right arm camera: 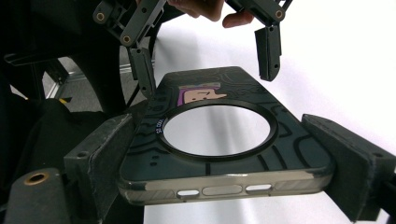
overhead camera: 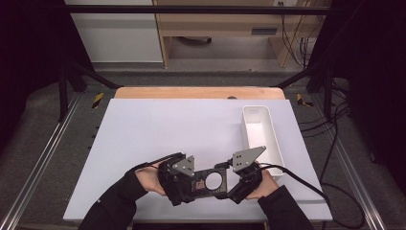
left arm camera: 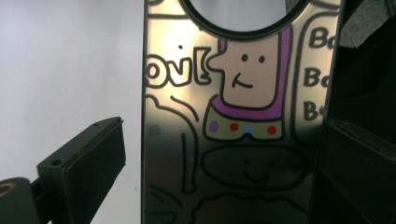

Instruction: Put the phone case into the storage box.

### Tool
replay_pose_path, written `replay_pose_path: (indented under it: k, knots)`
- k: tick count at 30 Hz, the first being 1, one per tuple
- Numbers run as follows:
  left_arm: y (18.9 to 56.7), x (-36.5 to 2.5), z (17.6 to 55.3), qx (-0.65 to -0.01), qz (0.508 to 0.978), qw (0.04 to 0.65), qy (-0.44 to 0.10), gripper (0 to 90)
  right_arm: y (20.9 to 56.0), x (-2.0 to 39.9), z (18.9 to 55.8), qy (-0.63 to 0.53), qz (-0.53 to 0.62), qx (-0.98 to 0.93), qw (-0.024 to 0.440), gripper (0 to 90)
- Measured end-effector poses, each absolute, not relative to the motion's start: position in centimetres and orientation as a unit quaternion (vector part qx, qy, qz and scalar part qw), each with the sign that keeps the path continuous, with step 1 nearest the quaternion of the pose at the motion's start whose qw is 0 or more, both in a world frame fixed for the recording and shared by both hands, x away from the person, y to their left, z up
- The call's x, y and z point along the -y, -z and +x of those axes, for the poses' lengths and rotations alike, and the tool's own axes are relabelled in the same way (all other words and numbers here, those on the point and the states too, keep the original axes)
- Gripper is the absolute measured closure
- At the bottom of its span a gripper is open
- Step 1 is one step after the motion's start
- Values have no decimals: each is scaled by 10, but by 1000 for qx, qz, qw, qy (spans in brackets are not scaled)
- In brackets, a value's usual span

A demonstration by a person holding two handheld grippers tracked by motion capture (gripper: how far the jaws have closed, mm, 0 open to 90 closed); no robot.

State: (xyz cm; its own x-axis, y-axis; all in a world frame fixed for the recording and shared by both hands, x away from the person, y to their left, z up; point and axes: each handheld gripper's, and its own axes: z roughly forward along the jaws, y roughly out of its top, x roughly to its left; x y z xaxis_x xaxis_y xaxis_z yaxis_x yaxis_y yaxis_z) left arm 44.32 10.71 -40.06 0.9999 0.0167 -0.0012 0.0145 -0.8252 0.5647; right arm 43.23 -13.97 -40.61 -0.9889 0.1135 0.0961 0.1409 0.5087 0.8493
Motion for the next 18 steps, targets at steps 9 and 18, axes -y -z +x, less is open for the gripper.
replay_pose_path:
  k: [9, 18]
  knots:
    - [402, -103, 444, -2, 963, 268, -9, 17, 402, 140, 433, 478, -74, 875, 8, 126]
    - [402, -96, 445, 7, 971, 238, -11, 17, 398, 137, 434, 466, -73, 882, 7, 127]
